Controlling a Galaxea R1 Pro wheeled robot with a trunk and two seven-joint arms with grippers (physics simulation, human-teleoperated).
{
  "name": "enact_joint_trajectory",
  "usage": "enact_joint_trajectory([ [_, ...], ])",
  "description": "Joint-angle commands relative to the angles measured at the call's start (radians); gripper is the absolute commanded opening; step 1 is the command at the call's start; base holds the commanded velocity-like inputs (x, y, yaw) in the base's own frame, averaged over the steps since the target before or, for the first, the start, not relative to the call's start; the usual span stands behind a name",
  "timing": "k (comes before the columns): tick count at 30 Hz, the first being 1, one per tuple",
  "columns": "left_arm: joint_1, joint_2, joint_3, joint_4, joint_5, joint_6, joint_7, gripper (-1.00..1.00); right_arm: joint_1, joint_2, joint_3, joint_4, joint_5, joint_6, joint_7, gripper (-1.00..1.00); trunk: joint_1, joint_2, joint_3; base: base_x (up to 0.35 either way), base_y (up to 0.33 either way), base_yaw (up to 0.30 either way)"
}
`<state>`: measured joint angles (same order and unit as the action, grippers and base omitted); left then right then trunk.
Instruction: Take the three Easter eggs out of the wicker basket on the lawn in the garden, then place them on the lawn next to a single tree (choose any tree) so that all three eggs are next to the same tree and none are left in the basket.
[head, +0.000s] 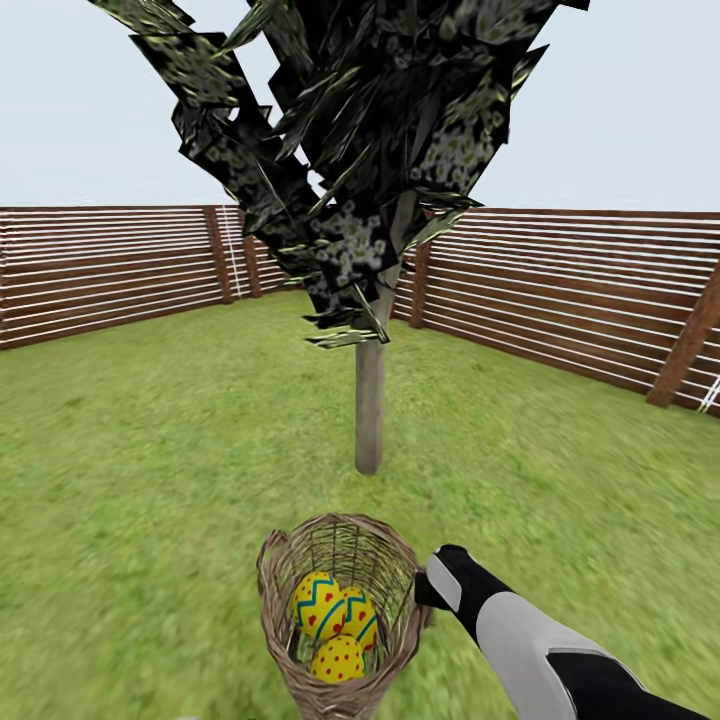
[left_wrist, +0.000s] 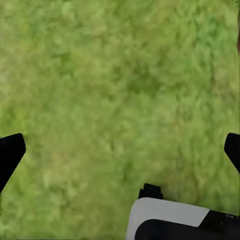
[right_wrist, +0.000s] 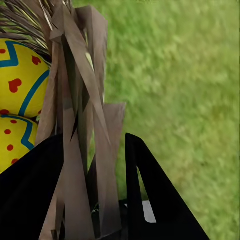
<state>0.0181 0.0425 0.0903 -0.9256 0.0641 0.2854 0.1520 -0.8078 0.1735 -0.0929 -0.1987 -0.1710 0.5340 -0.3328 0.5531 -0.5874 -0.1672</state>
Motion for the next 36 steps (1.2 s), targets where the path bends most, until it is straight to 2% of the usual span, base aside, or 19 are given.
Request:
enact_joint_trajectory([
  [1, 0.000, 0.000, -0.002, -0.003, 0.005, -0.003, 0.005, 1.00, -0.001, 0.001, -0.011, -0.002, -0.015, -0.001, -0.006, -1.00, 0.000, -0.002, -0.002, 0.000, 0.000, 0.294],
  [9, 0.000, 0.000, -0.001, -0.002, 0.003, -0.011, 0.006, 1.00, -0.001, 0.001, -0.011, -0.002, -0.015, -0.002, 0.032, -1.00, 0.000, -0.002, -0.002, 0.000, 0.000, 0.169],
  [25, 0.000, 0.000, -0.001, -0.002, 0.006, -0.012, 0.004, 1.00, -0.001, 0.001, -0.011, -0.002, -0.014, -0.002, 0.034, -1.00, 0.000, -0.002, -0.002, 0.000, 0.000, 0.247],
  [30, 0.000, 0.000, -0.001, -0.002, 0.006, -0.012, 0.004, 1.00, -0.001, 0.001, -0.012, -0.002, -0.014, -0.008, 0.034, -1.00, 0.000, -0.002, -0.002, 0.000, 0.000, 0.050],
  [34, 0.000, 0.000, -0.001, -0.002, 0.005, -0.012, 0.004, 1.00, -0.001, 0.001, -0.012, 0.047, -0.015, -0.109, 0.034, -1.00, 0.000, -0.002, -0.002, 0.000, 0.000, 0.003],
  [36, 0.000, 0.000, -0.001, -0.002, 0.005, -0.012, 0.004, 1.00, -0.001, 0.001, -0.012, 0.054, -0.015, -0.119, 0.035, -1.00, 0.000, -0.002, -0.002, 0.000, 0.000, 0.000],
])
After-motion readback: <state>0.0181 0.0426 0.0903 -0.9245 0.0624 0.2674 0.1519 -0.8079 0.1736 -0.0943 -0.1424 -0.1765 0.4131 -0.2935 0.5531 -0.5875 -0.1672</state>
